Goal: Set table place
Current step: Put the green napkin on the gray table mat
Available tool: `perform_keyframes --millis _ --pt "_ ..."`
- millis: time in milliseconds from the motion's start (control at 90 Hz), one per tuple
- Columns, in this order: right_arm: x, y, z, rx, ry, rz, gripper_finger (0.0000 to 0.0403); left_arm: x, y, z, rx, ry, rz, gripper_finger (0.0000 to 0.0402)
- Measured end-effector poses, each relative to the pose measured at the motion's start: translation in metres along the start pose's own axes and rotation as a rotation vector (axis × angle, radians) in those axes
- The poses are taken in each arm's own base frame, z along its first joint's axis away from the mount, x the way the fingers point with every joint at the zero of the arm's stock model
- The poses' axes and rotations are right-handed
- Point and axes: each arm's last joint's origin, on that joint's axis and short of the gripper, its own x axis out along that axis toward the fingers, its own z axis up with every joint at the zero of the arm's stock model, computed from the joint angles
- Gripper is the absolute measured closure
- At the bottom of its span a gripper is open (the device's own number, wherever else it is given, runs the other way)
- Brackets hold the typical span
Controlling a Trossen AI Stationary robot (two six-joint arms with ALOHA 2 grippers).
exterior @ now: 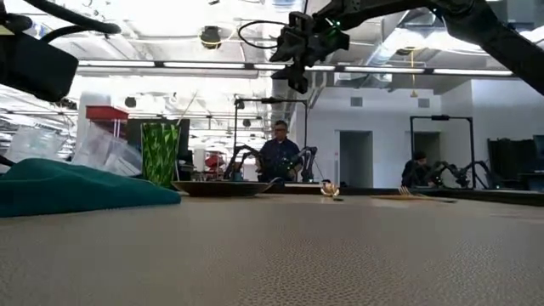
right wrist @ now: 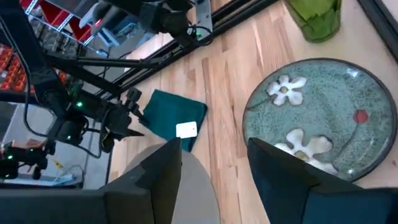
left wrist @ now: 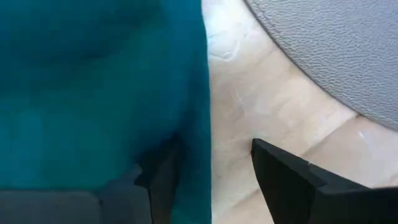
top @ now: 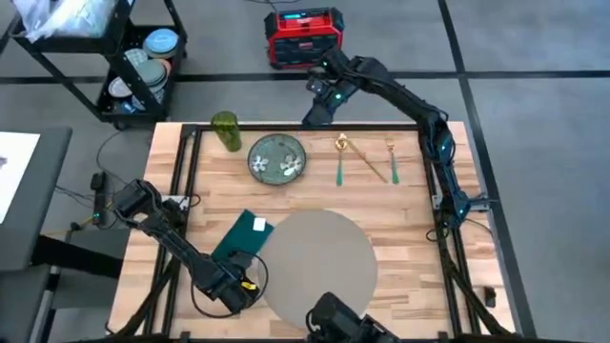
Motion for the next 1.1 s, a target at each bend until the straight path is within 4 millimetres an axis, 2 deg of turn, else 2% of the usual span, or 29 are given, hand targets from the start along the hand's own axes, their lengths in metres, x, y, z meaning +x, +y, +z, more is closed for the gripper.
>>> perform_keyframes --millis 144,289,333,511,689,778,878,1000,1100 --pt "-0.008 0.010 0.002 -0.022 -0.019 0.005 0.0248 0.005 0.005 -0.001 0.013 0.013 0.022 0.0288" --pt "-0.024 0.027 0.004 -0.055 -0.049 0.001 0.0261 0.007 0.010 -0.002 0.018 0.042 0.054 0.0375" --pt "-0.031 0.035 0.005 -0.072 -0.063 0.001 0.0265 0.007 0.011 -0.002 -0.001 0.046 0.062 0.0390" --pt "-0.068 0.074 0.006 -0.152 -0.139 -0.011 0.0274 0.004 0.010 0.000 -0.118 0.066 0.071 0.0400" --pt "-0.118 0.121 -0.002 -0.264 -0.245 -0.042 0.0275 -0.026 -0.013 0.011 -0.159 0.089 -0.027 0.0401" --pt "-0.135 0.138 -0.007 -0.303 -0.283 -0.057 0.0275 -0.045 -0.027 0.022 -0.173 0.080 -0.135 0.0401" --pt "-0.151 0.156 -0.014 -0.332 -0.313 -0.072 0.0275 -0.057 -0.045 0.035 -0.191 0.032 -0.273 0.0401" --pt "-0.168 0.176 -0.024 -0.370 -0.339 -0.082 0.0275 -0.074 -0.060 0.058 -0.219 -0.079 -0.415 0.0401" --pt "-0.176 0.187 -0.034 -0.390 -0.333 -0.107 0.0275 -0.080 -0.067 0.080 -0.220 -0.142 -0.488 0.0401"
